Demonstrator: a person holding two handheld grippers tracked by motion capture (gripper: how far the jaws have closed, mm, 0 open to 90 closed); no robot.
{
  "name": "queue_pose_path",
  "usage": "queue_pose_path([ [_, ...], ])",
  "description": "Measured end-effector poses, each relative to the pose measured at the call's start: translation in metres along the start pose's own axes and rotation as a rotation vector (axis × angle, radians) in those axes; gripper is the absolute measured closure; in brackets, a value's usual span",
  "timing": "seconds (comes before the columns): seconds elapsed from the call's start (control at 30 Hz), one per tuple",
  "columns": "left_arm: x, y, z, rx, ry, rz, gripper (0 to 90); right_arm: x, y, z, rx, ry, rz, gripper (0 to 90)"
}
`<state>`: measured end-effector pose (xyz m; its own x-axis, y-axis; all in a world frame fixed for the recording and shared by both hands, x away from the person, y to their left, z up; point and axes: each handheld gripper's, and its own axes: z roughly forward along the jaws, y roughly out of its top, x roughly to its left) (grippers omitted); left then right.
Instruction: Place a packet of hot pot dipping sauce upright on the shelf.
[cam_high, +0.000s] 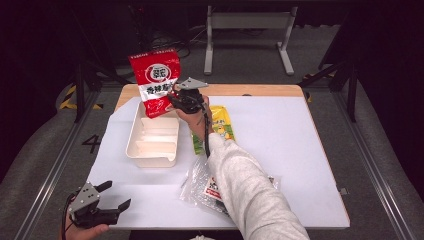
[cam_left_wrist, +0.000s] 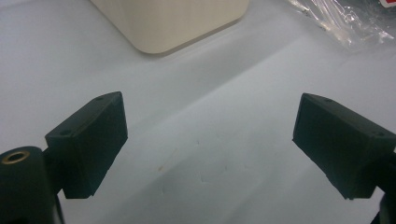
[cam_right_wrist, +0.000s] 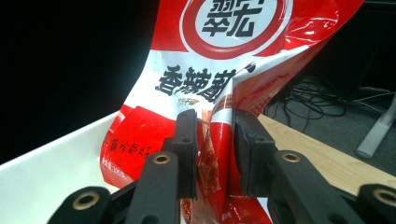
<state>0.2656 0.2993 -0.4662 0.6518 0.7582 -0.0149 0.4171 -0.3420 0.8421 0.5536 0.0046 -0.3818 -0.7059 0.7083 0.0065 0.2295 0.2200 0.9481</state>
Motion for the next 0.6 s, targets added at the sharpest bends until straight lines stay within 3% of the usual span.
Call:
queue_pose_path([
  [0.33,0.001,-0.002,-0.003,-0.005,0.002,-0.008,10.6,0.003,-0.004,0.018,-0.002,-0.045,-0.007,70.8],
  [0.47,0.0,-0.002,-0.003,-0.006,0.003,-0.007,10.6,0.009,-0.005,0.021,-0.02,-0.058,-0.051,70.7],
  [0.6,0.001,-0.003,-0.003,-0.009,-0.001,-0.008,10.7,0.014,-0.01,0.023,-0.018,-0.037,-0.074,70.7],
])
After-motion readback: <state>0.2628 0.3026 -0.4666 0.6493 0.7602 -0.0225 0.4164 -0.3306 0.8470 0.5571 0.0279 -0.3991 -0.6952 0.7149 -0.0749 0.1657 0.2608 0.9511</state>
